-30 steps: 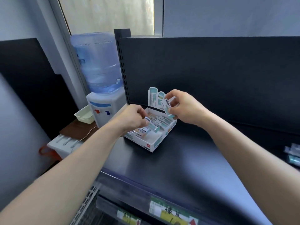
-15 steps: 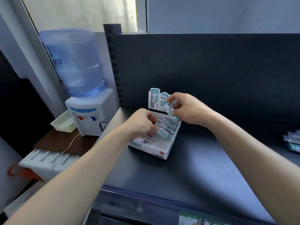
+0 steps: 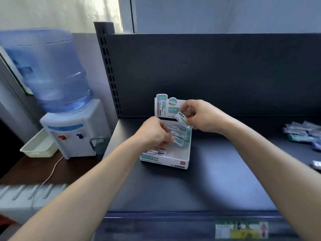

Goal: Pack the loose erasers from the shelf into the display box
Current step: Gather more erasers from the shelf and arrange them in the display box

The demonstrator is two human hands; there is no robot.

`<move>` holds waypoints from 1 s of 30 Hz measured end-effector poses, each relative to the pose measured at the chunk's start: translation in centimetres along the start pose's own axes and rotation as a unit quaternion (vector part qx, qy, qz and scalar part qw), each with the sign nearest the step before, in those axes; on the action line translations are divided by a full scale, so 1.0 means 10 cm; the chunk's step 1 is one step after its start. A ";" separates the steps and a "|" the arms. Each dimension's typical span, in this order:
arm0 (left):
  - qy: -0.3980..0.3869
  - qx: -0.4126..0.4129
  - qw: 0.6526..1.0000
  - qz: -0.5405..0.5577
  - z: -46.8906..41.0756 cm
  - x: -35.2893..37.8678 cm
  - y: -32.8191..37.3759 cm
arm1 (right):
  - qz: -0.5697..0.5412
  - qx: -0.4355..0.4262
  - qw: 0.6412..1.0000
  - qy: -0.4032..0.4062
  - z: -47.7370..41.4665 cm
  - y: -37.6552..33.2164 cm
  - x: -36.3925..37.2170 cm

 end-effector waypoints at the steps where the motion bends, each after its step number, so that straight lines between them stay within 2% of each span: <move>1: 0.003 0.008 1.000 0.002 -0.01 0.00 0.00 | 0.002 0.003 1.000 0.002 0.01 0.00 0.00; 8: -0.022 -0.002 0.998 0.051 -0.04 0.03 0.01 | 0.013 0.019 1.000 0.005 0.05 0.01 -0.03; 14: 0.010 0.027 0.998 -0.063 -0.07 0.07 0.04 | 0.024 0.024 0.999 -0.007 0.09 0.01 -0.02; 17: 0.005 0.023 0.996 -0.087 -0.05 0.06 0.05 | 0.036 0.020 0.999 -0.019 0.10 0.00 -0.03; 27: -0.016 -0.022 1.000 0.011 -0.02 -0.09 0.03 | 0.078 0.000 0.995 -0.068 0.14 -0.15 -0.03; 30: 0.002 -0.014 1.000 0.022 0.00 -0.16 0.06 | 0.103 -0.009 0.990 -0.095 0.17 -0.22 -0.01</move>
Point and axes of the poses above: each hand's wrist, its own z-axis away from the middle knuckle, its own x-axis out of the palm, y = z × x, the point moved 2 cm from there along -z, towards the middle knuckle, and after that the axes turned 8 degrees about z, right-handed, at the moved point
